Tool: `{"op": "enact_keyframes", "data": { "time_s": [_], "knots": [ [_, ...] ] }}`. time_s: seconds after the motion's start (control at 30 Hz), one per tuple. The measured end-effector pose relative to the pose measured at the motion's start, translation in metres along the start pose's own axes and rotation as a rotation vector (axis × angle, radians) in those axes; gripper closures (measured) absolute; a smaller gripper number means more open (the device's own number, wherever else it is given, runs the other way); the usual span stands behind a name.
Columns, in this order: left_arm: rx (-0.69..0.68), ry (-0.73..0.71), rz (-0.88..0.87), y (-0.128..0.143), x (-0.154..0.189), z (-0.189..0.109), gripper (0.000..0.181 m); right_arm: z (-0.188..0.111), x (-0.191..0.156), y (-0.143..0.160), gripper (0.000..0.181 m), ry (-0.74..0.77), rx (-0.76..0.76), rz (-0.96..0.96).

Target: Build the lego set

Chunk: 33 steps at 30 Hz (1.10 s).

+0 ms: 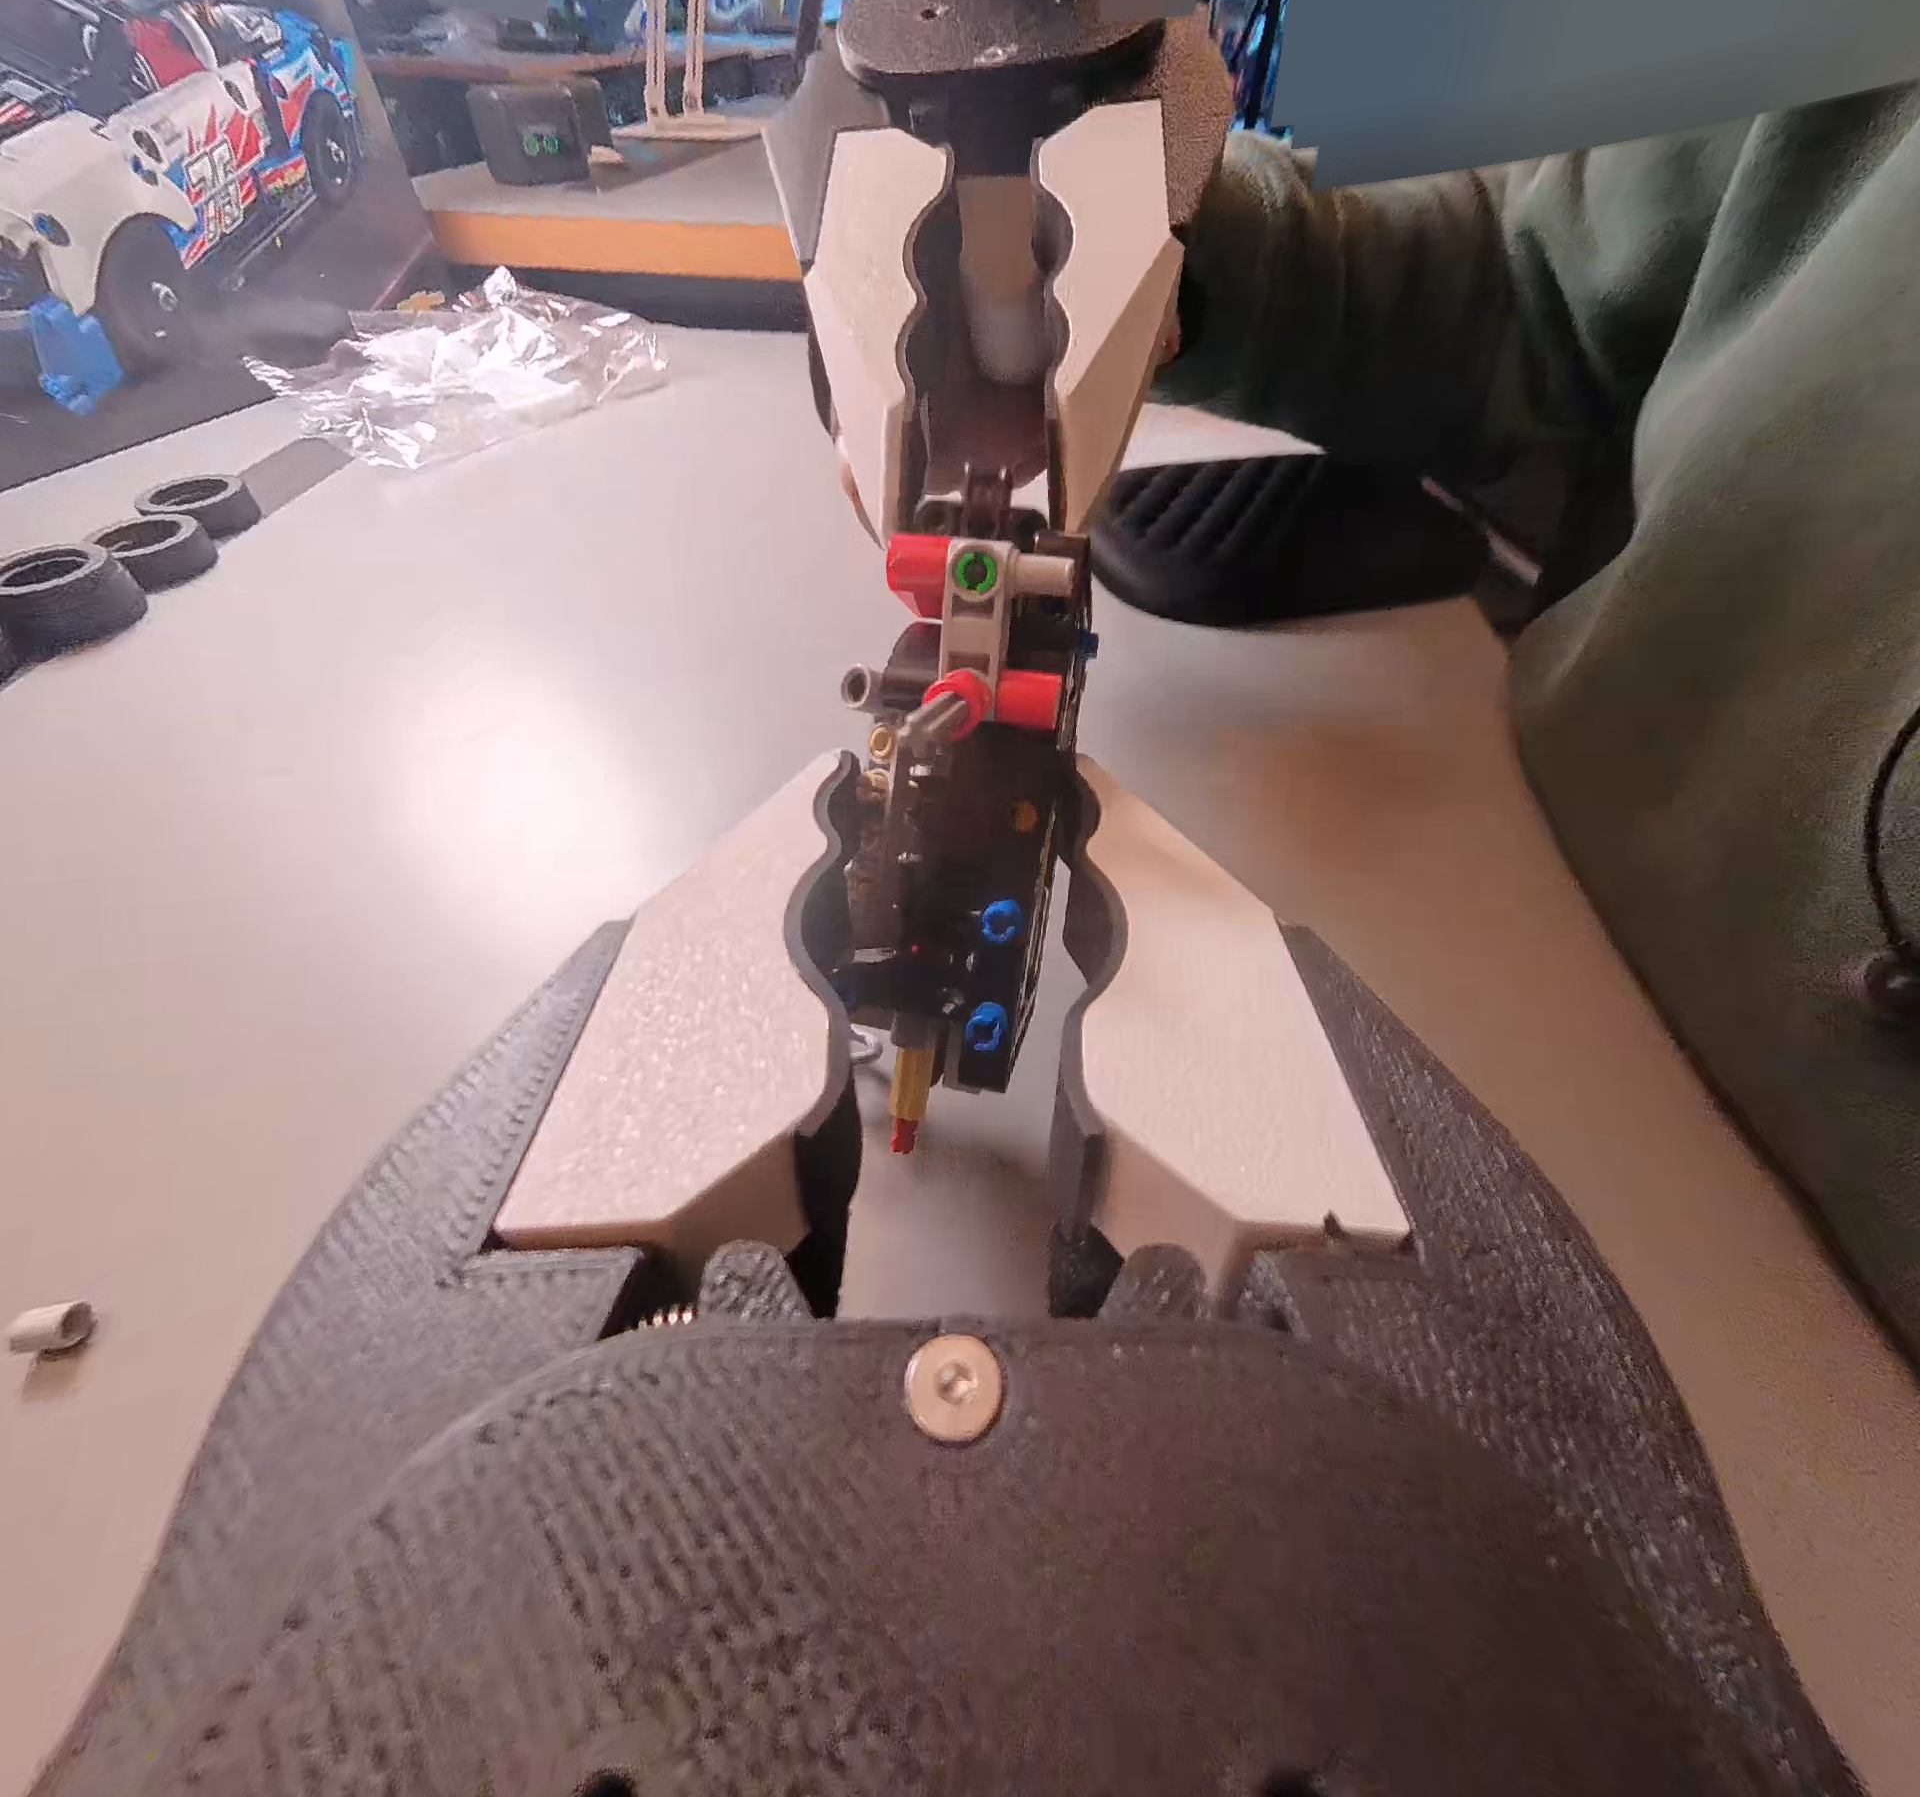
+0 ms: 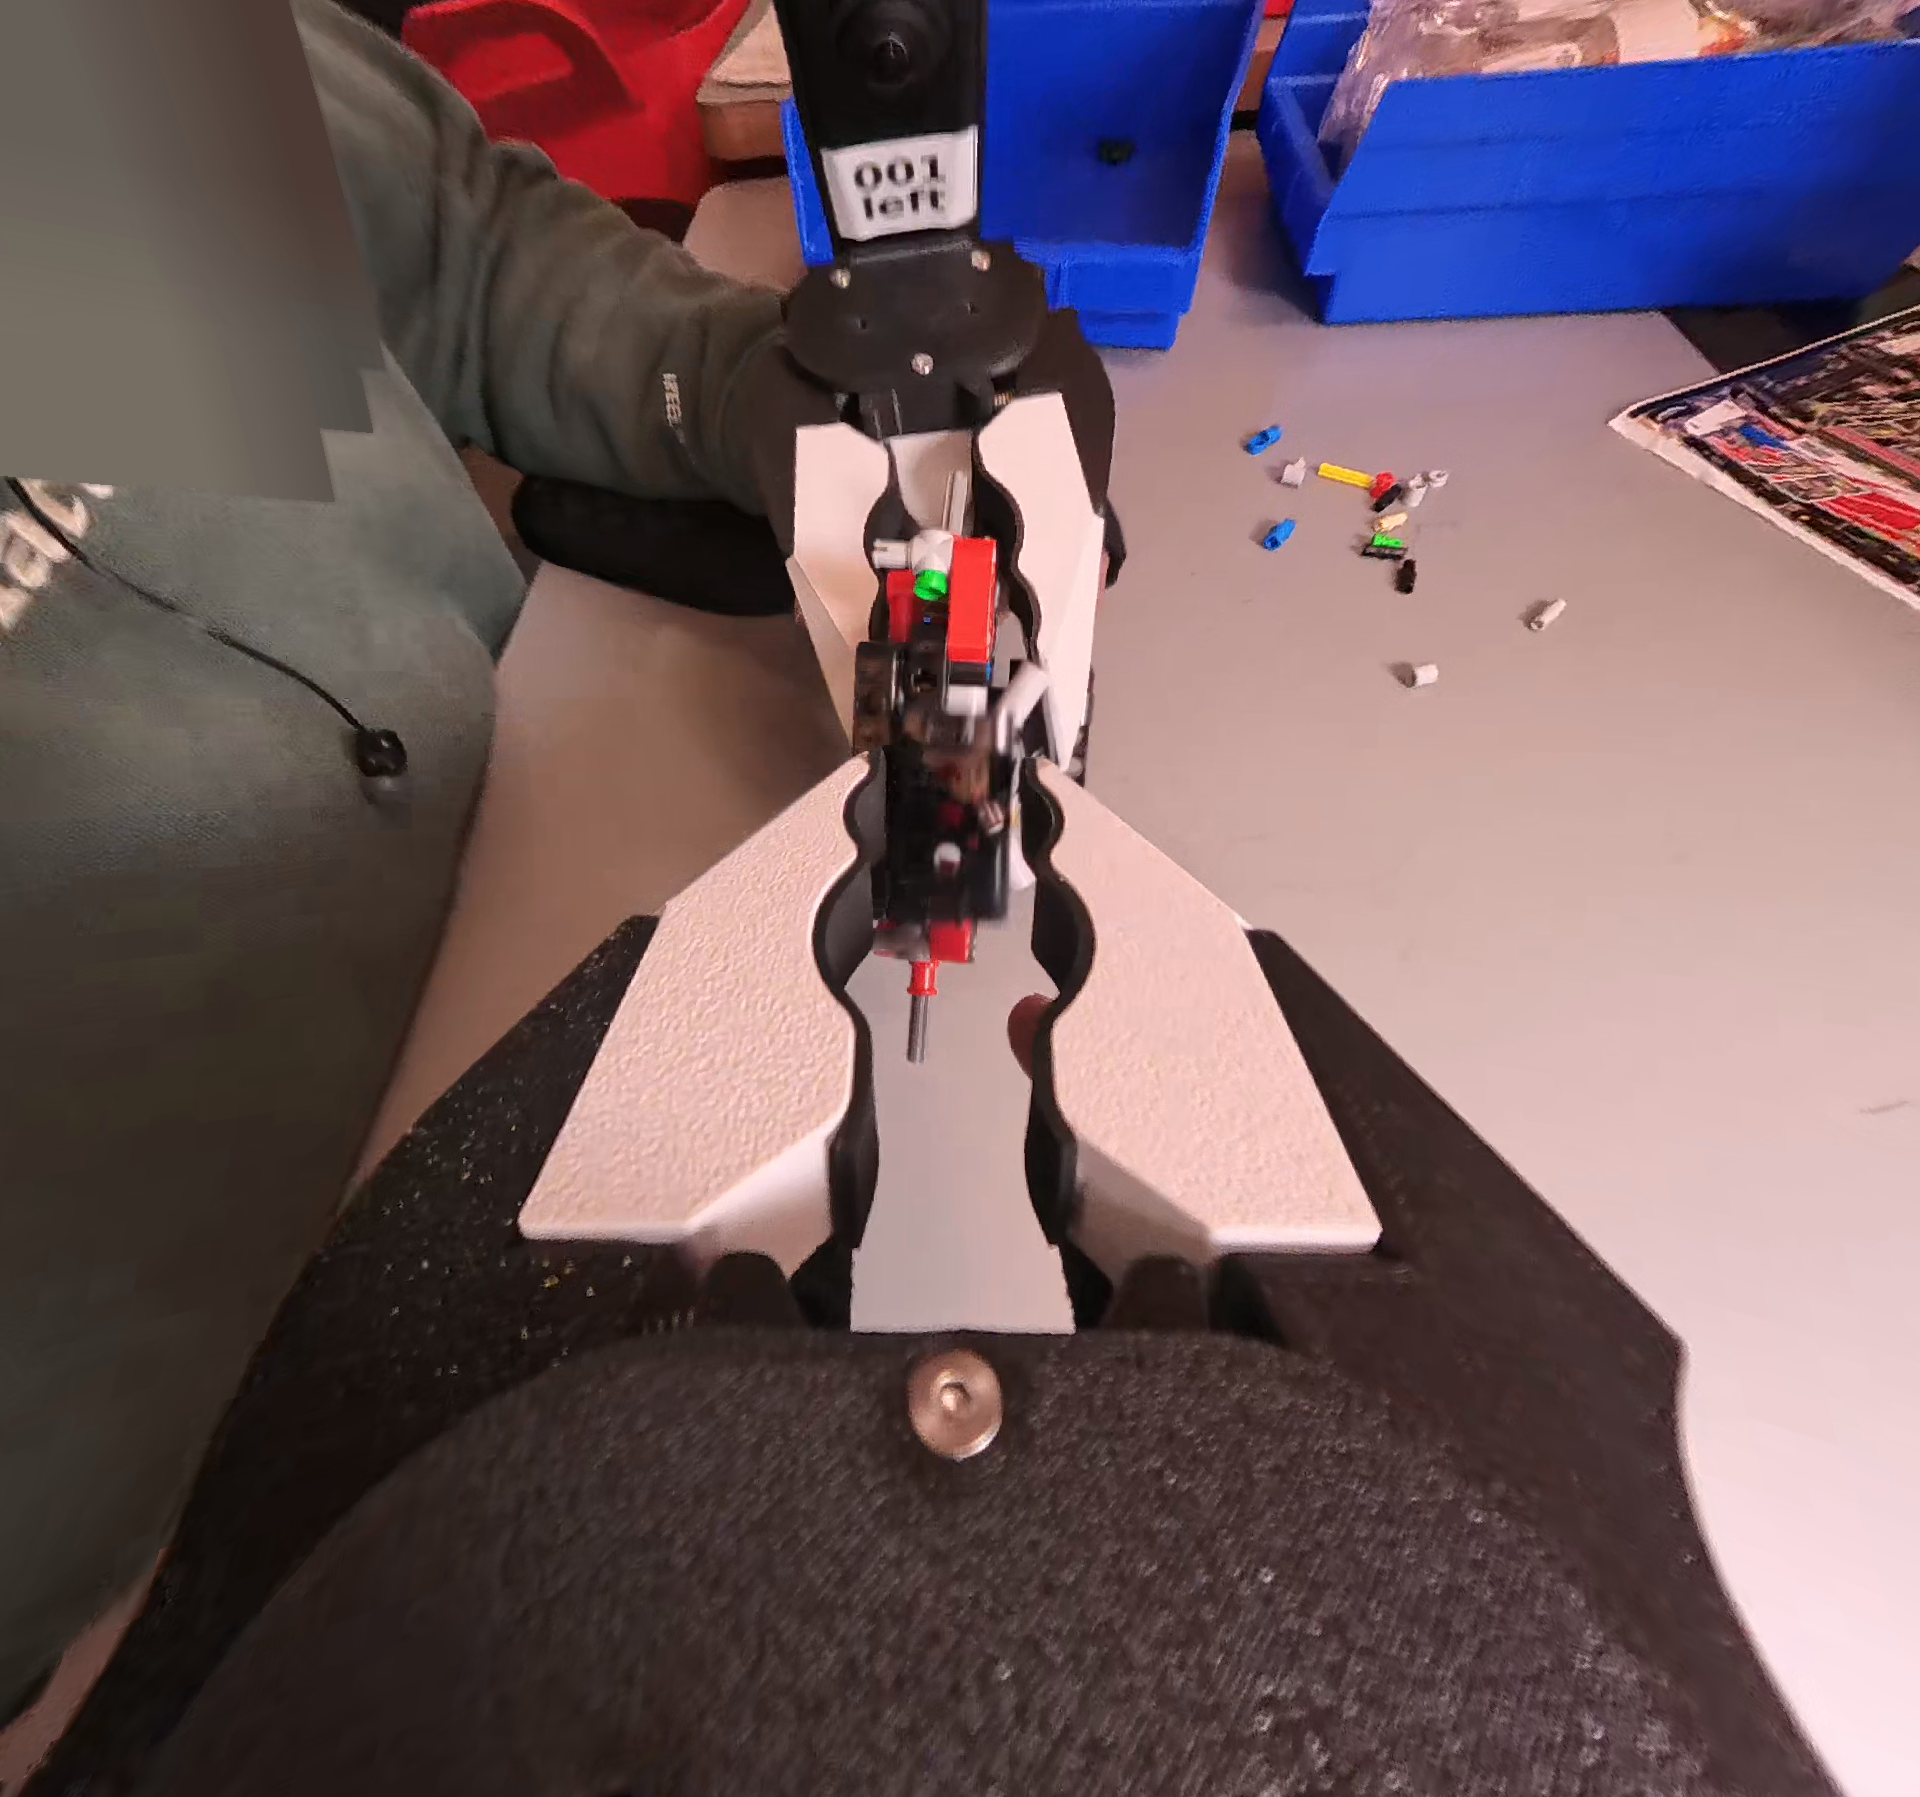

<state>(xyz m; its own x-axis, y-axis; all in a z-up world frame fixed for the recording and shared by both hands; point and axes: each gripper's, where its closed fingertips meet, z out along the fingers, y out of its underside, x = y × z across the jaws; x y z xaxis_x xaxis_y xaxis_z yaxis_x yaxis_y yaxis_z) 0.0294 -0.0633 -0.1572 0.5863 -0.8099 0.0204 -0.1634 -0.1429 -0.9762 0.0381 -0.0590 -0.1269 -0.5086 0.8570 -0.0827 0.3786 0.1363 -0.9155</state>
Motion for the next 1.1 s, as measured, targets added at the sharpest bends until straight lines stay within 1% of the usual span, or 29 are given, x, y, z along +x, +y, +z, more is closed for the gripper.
{"op": "enact_keyframes", "data": {
  "time_s": [0.13,0.2,0.27,0.37,0.4,0.53,0.57,0.63,0.73,0.87,0.93,0.97,1.0,1.03,1.1],
  "knots": [
    [0.066,0.026,-0.056,-0.01,0.001,-0.004,0.146,-0.007,0.002,-0.02,0.154,-0.05,0.012,0.094],
    [0.086,0.032,-0.055,-0.012,0.002,-0.005,0.147,-0.011,0.007,-0.024,0.159,-0.046,0.017,0.139],
    [0.086,0.03,-0.039,-0.012,0.001,-0.006,0.147,-0.016,0.012,-0.022,0.162,-0.032,0.012,0.152],
    [0.083,0.025,-0.02,-0.011,0.001,-0.008,0.147,-0.026,0.02,-0.002,0.149,0.023,-0.057,0.11],
    [0.075,0.019,-0.011,-0.01,0.0,-0.008,0.147,-0.031,0.025,0.006,0.148,0.055,-0.082,0.1],
    [0.051,0.0,0.025,-0.006,-0.002,-0.008,0.147,-0.053,0.036,0.043,0.148,0.16,-0.191,0.103],
    [0.052,-0.002,0.029,-0.006,-0.002,-0.008,0.147,-0.056,0.034,0.05,0.148,0.166,-0.204,0.101],
    [0.056,-0.005,0.033,-0.006,-0.003,-0.008,0.147,-0.058,0.024,0.054,0.149,0.148,-0.179,0.11],
    [0.062,-0.005,0.037,-0.007,-0.002,-0.006,0.147,-0.046,0.006,0.043,0.149,0.136,-0.074,0.066],
    [0.082,-0.001,0.037,-0.01,0.001,-0.004,0.147,-0.018,-0.006,0.025,0.141,0.164,0.034,-0.021],
    [0.092,0.007,0.033,-0.011,0.003,-0.002,0.147,-0.005,-0.007,0.02,0.141,0.178,0.032,-0.071],
    [0.092,0.01,0.033,-0.011,0.004,-0.001,0.147,0.0,-0.008,0.019,0.144,0.171,0.017,-0.095],
    [0.088,0.013,0.033,-0.01,0.006,0.0,0.147,0.003,-0.009,0.019,0.153,0.159,0.0,-0.115],
    [0.087,0.01,0.033,-0.01,0.006,0.0,0.147,0.004,-0.01,0.018,0.157,0.151,-0.02,-0.132],
    [0.071,0.017,0.025,-0.007,0.007,0.001,0.147,0.005,-0.01,0.021,0.157,0.13,-0.093,-0.154]
  ]
}}
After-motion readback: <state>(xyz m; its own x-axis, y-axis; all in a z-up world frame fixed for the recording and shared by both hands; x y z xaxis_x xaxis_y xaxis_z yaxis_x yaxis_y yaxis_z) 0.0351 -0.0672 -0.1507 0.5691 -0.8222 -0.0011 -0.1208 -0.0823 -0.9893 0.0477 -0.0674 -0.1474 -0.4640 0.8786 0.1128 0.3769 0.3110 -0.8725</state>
